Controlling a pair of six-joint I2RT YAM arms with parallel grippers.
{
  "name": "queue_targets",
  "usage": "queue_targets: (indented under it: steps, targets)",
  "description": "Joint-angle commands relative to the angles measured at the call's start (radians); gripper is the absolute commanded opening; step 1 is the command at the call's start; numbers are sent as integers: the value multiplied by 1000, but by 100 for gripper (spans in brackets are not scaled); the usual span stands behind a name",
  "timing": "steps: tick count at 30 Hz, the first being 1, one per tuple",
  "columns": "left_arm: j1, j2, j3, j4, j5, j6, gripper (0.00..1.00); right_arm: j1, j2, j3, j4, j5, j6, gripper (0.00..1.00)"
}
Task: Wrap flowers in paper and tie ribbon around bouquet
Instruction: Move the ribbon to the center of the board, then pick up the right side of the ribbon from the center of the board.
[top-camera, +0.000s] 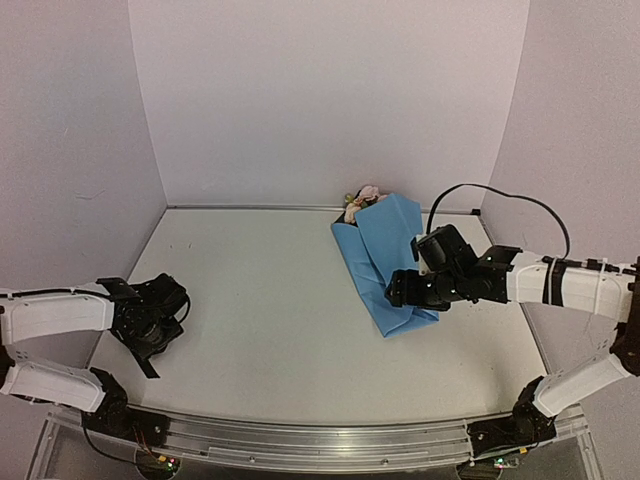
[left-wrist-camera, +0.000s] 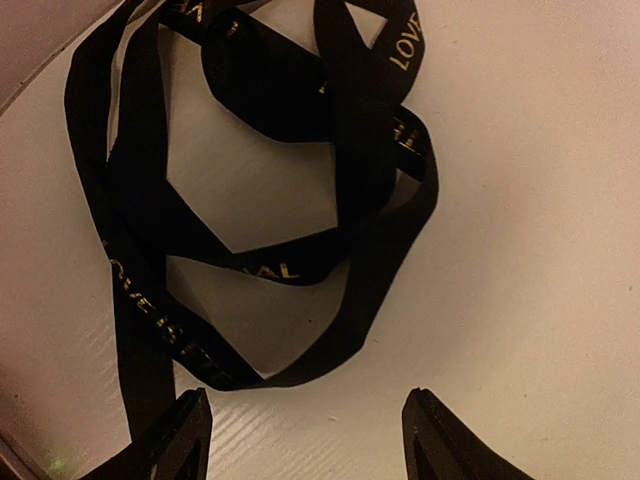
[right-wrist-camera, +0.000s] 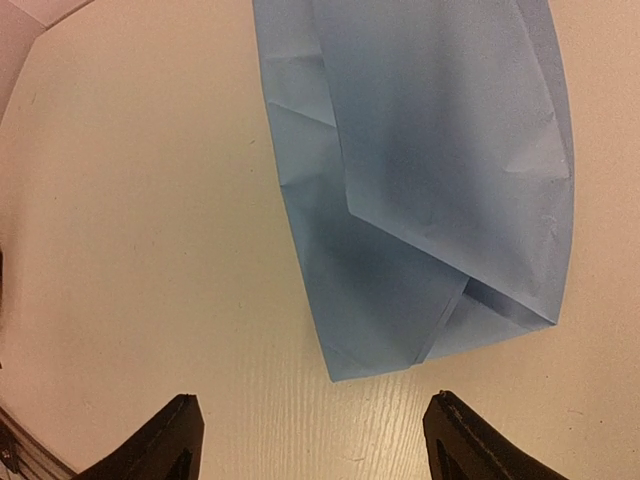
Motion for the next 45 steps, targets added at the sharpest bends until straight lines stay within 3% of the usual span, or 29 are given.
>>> queue_targets:
  steps: [1, 5, 8, 9, 13, 16, 18, 27, 29, 31, 33, 35, 40, 45]
  targets:
    - [100, 58, -36, 154, 5, 80, 68, 14, 8, 25, 41, -4, 15, 78]
    - [125, 173, -12, 240, 47, 164, 67, 18, -8, 14, 41, 1, 20, 78]
    - [128, 246, 12, 298, 63, 216, 61, 20, -19, 6, 42, 8, 25, 78]
    - [129, 263, 18, 317, 74, 231, 57, 20, -22, 5, 42, 8, 26, 77]
    - [127, 273, 58, 400, 152, 298, 19, 30, -36, -2, 42, 14, 33, 74]
    - [99, 274, 117, 454, 215, 322, 4, 41, -34, 1, 43, 22, 38, 68]
    - [61, 302, 189, 469, 244, 312, 0, 49, -28, 7, 44, 26, 40, 65]
    - [-116, 614, 490, 756, 441, 193, 1, 72, -2, 5, 120, 1, 72, 65]
    - [-147, 708, 600, 760, 517, 229, 9, 72, 6, 6, 120, 6, 75, 65]
    - [-161, 744, 649, 773, 571, 259, 26, 72, 12, 8, 119, 12, 74, 65]
    - [-162, 721, 628, 768, 563, 270, 47, 74, 25, 17, 119, 7, 64, 67]
    - [-157, 651, 581, 724, 513, 286, 56, 80, 52, 38, 119, -8, 45, 70]
    - [-97, 468, 452, 545, 356, 340, 57, 127, 223, 210, 86, -36, -50, 72]
    - [43, 279, 271, 456, 331, 368, 53, 174, 382, 412, 56, -48, -60, 68]
